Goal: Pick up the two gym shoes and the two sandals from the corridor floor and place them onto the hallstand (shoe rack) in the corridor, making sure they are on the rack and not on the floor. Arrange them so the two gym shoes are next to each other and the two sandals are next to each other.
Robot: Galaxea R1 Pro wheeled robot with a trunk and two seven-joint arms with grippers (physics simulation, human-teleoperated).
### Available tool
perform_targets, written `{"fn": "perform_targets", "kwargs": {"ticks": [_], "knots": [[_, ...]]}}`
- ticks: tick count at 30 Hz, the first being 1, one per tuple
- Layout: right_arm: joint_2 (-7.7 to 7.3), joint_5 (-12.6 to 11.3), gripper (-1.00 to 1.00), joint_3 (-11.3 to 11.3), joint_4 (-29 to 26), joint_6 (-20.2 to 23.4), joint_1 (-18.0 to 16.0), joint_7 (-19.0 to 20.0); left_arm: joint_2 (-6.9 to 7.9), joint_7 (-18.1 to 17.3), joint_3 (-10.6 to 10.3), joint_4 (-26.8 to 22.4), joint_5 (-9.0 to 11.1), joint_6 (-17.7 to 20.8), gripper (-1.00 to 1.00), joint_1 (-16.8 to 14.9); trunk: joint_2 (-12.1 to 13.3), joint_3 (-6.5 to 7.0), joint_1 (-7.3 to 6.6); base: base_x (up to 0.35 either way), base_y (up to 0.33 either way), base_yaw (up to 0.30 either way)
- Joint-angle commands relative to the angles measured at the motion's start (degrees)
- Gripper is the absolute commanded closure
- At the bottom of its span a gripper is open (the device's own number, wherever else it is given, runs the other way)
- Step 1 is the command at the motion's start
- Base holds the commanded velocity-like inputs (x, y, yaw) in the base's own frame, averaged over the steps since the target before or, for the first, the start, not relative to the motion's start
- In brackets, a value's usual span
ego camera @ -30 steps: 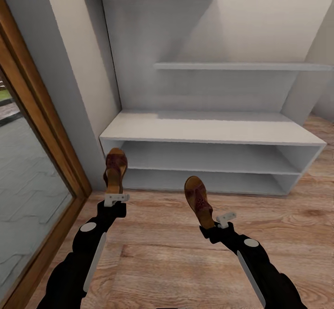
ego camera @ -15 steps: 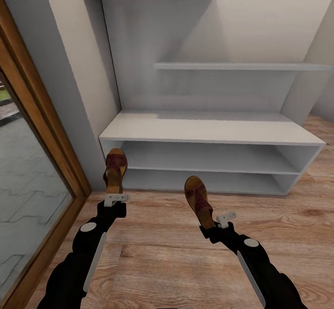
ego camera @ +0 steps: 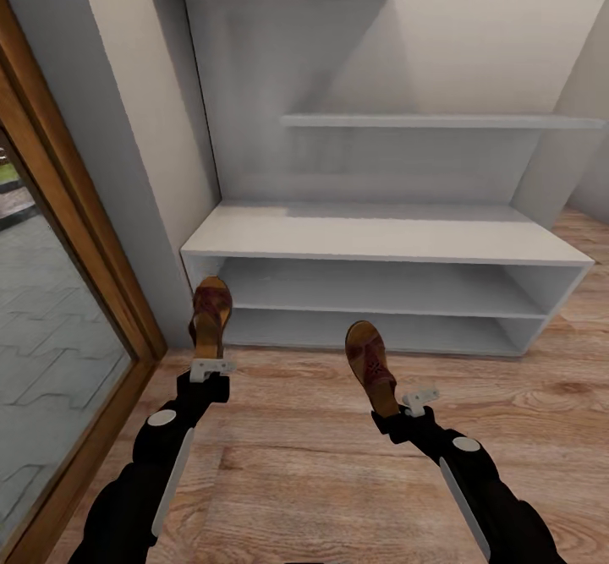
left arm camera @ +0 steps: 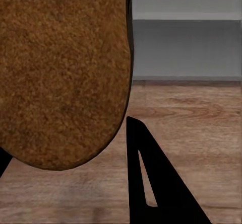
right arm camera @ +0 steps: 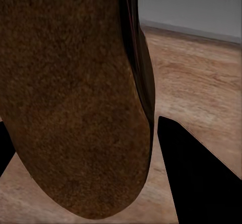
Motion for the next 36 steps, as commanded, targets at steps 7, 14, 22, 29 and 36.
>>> {"fn": "perform_targets", "kwargs": {"ticks": [7, 14, 22, 29, 36], "knots": [[-0.04, -0.1, 1.0, 0.0, 1.4, 0.4, 0.0, -0.1, -0.06, 0.0, -0.1, 0.3, -0.4, 0.4, 1.0, 1.3, 0.0, -0.05, -0.02, 0.0, 0.0, 0.0], [-0.3, -0.1, 1.0, -0.7, 1.4, 0.4, 0.0, -0.3, -0.21, -0.1, -0.2, 0.4, -0.1, 0.4, 1.0, 1.3, 0.0, -0.05, -0.02, 0.0, 0.0, 0.0], [-0.53, -0.1, 1.0, -13.1, 1.3, 0.4, 0.0, -0.1, -0.41, -0.1, -0.3, 0.4, -0.1, 0.5, 1.0, 1.3, 0.0, -0.05, -0.02, 0.0, 0.0, 0.0], [-2.27, -0.1, 1.0, -25.0, 1.3, 0.5, 0.0, 0.0, -0.38, -0.1, -0.3, 1.7, -0.2, 0.5, 1.0, 1.3, 0.0, -0.05, -0.02, 0.0, 0.0, 0.0], [-13.78, -0.2, 1.0, -43.5, 1.3, 1.8, 0.0, 0.2, -0.43, -0.1, -0.4, 6.4, -0.3, 0.4, 1.0, 1.2, 0.0, -0.05, -0.02, 0.0, 0.0, 0.0]]}}
